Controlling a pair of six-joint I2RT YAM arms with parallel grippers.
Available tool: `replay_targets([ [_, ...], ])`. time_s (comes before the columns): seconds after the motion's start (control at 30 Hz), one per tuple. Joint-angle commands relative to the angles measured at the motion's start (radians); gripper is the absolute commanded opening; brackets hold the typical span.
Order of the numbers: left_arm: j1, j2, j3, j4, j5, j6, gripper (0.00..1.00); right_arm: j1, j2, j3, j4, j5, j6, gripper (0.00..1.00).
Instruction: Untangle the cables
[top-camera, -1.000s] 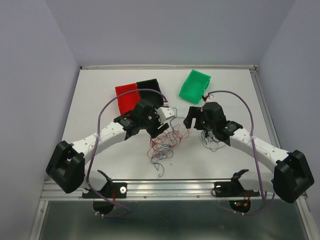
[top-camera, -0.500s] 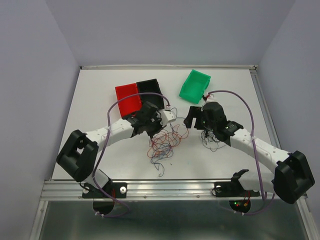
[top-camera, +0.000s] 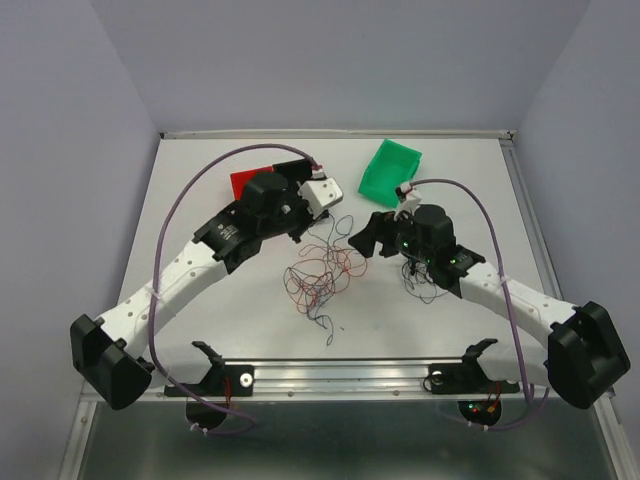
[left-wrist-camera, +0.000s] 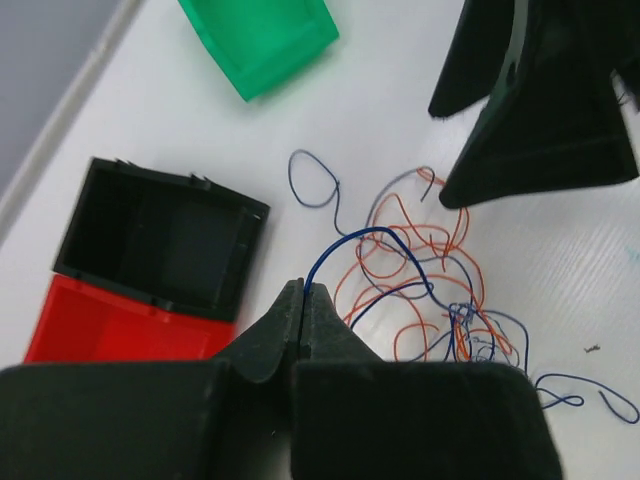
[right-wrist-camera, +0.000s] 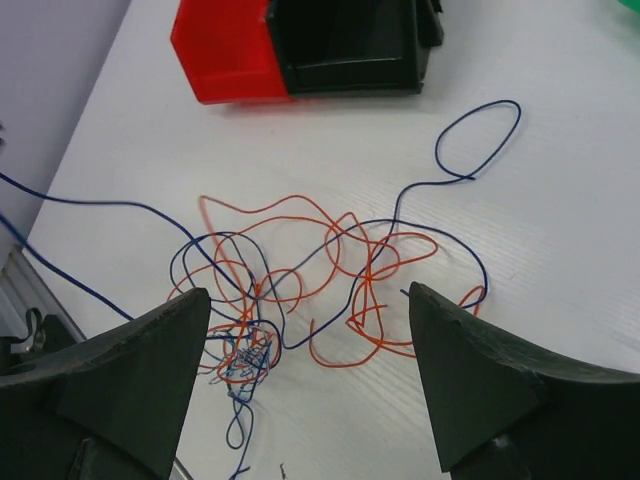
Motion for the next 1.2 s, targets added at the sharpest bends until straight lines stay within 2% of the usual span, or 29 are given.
replay_targets([
  [0.0,0.001,-0.079,0.196,-0.108,0.058,-0.012,0.0,0.004,-0.004,-0.062,0.216,-0.115,0.008,0.86],
  [0.17,-0.028,-0.084,0.38,-0.199,0.128,-0.056,0.0,0.026,0.07,-0.076,0.329,-0.201,0.025,0.88],
  [0.33,-0.111,-0.072,0.564,-0.224,0.052,-0.087,0.0,0.084,0.064,-0.105,0.399,-0.194,-0.008,0.88],
  [0.53,-0.149,-0.044,0.746,-0.188,0.062,-0.15,0.0,0.142,0.044,-0.165,0.527,-0.212,-0.035,0.88],
  [0.77,-0.162,0.007,0.951,-0.145,0.04,-0.214,0.0,0.205,0.094,-0.16,0.556,-0.09,-0.084,0.86],
  [0.87,-0.162,0.004,1.045,-0.099,-0.018,-0.213,0.0,0.213,0.142,-0.128,0.524,-0.094,-0.089,0.84],
  [1.0,-0.162,-0.013,1.123,-0.001,-0.2,-0.165,0.0,0.234,0.173,-0.096,0.495,-0.088,-0.107,0.84],
  [1.1,-0.162,-0.061,1.074,0.146,-0.329,-0.092,0.0,0.256,0.2,-0.067,0.421,-0.01,-0.121,0.82],
  [1.17,-0.162,-0.117,0.99,0.278,-0.378,-0.061,0.0,0.257,0.238,-0.03,0.381,0.051,-0.12,0.8],
])
